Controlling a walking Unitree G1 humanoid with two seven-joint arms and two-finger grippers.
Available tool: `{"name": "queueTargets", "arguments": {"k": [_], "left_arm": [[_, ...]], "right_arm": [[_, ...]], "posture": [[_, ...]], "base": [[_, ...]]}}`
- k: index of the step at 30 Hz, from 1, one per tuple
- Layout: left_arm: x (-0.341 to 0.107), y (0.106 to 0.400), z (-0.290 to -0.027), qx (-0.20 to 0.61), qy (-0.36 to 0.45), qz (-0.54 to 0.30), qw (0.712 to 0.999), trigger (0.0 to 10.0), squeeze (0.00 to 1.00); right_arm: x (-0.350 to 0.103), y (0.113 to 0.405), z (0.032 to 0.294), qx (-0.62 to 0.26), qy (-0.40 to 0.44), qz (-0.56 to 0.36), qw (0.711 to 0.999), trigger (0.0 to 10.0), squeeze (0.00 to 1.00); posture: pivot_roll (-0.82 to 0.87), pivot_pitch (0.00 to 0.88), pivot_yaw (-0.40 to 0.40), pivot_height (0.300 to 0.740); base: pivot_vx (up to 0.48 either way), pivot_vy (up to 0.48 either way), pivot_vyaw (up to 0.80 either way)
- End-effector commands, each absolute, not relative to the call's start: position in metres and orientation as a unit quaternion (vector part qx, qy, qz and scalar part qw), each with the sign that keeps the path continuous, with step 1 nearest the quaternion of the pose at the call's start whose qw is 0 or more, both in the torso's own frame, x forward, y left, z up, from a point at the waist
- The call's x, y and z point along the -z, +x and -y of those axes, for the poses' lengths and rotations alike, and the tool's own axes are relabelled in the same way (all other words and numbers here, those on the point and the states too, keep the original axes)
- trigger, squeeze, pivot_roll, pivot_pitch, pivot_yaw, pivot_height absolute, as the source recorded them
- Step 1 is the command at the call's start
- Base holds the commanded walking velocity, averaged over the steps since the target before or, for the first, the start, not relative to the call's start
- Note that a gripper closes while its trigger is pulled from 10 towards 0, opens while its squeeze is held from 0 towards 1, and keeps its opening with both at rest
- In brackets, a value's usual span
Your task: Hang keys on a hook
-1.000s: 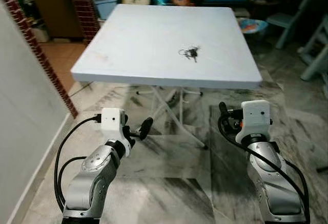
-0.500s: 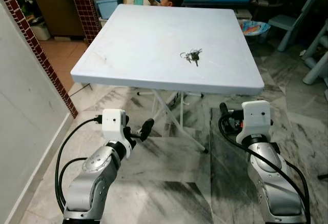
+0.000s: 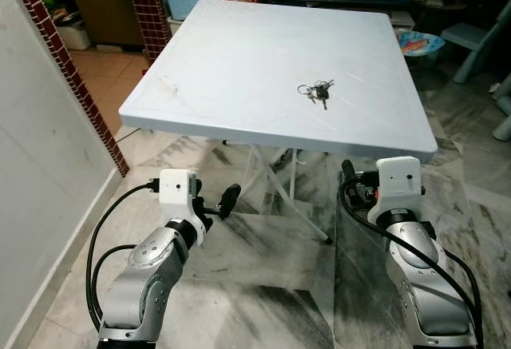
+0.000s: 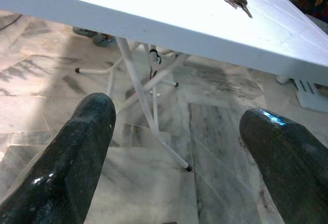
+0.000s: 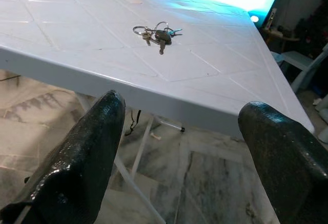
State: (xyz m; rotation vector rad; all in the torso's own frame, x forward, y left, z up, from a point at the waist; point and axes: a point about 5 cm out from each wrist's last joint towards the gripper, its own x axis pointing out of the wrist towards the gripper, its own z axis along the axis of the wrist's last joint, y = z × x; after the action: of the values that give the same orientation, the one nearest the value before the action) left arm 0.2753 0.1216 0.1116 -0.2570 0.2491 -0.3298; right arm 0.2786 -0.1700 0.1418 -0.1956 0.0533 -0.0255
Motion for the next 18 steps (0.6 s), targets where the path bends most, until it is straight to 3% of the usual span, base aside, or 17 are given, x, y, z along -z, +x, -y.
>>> {"name": "queueTargets", "arguments": {"k": [1,18], "left_arm": [[-0.1155,0.2741,-0.1189,0.174,-0.128,-0.117,0.969,10.0,0.00],[-0.1154,0.2727,-0.1160,0.183,-0.131,-0.118,0.967,10.0,0.00]], "right_arm": [[-0.1420,0.2793,0.1706,0.015,-0.100,-0.027,0.994,10.0,0.00],[-0.1415,0.2803,0.1706,0.019,-0.096,-0.029,0.995,10.0,0.00]], "posture": [[-0.06,0.073,0.020,0.740],[-0.06,0.073,0.018,0.740]], "base": [[0.315,0.000,0.00],[0.326,0.000,0.00]]}}
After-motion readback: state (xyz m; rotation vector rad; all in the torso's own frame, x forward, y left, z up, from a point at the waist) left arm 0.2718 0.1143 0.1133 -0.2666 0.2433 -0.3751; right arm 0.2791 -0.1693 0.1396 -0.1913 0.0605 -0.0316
